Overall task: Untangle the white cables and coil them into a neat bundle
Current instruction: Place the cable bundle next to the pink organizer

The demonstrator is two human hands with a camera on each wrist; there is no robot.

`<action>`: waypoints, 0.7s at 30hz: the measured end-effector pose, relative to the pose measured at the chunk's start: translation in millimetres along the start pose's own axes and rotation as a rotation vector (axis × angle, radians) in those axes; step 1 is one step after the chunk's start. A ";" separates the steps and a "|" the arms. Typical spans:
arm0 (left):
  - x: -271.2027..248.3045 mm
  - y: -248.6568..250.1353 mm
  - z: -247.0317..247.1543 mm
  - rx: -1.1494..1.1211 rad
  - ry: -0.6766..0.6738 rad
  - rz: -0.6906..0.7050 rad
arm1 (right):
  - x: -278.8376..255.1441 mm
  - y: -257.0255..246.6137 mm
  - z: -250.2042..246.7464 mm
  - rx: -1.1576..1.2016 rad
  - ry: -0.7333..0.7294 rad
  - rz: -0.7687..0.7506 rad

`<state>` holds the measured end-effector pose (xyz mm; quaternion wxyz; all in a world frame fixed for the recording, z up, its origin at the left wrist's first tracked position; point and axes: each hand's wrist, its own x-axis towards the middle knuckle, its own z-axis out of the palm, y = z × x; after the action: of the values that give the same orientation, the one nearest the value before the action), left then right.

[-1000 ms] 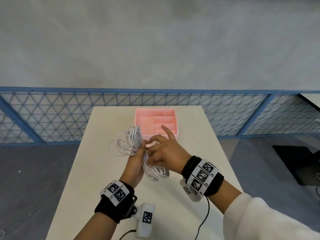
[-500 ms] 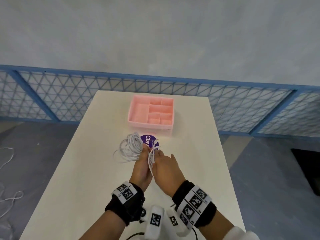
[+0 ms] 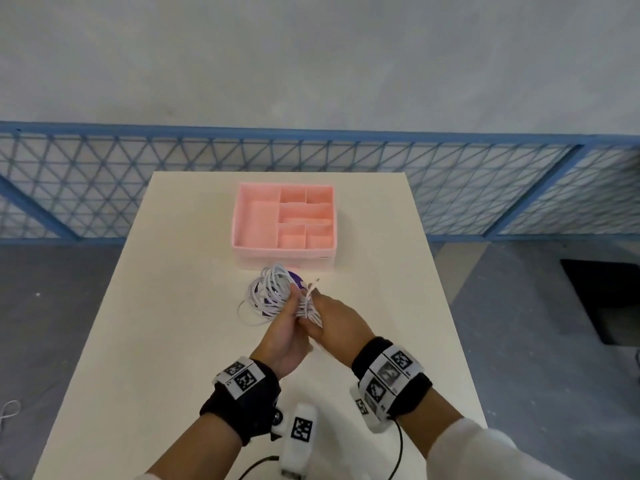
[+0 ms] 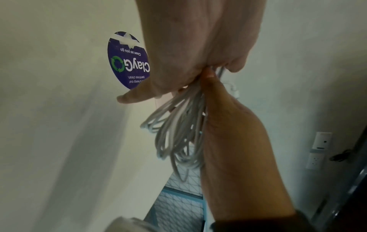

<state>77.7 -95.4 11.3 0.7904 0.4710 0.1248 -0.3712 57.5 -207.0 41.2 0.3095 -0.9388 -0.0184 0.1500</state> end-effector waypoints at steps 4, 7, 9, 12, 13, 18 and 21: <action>19.6 10.6 -8.2 0.055 0.039 0.012 | 23.9 -2.4 -0.7 0.280 0.006 0.079; 37.9 15.1 -17.9 0.127 0.076 0.027 | 39.8 1.2 9.4 0.287 0.003 0.169; 46.9 16.8 -23.1 0.241 0.004 -0.045 | 49.5 6.3 16.7 0.177 -0.021 0.228; 54.3 30.4 -34.4 0.437 -0.143 -0.096 | 55.0 13.1 21.3 0.142 0.039 0.248; 54.8 39.1 -40.9 0.471 -0.223 -0.119 | 54.5 13.4 19.1 0.144 0.059 0.248; 94.7 65.2 -96.9 0.541 -0.167 -0.317 | 59.5 33.8 7.8 0.188 0.216 0.316; 134.2 61.4 -111.5 0.320 0.162 -0.190 | 63.5 39.3 0.0 0.194 0.273 0.353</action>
<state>231.1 -47.8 -80.6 0.6544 0.6050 0.1710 -0.4201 115.8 -230.7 0.9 0.3669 -0.9049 0.2026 0.0747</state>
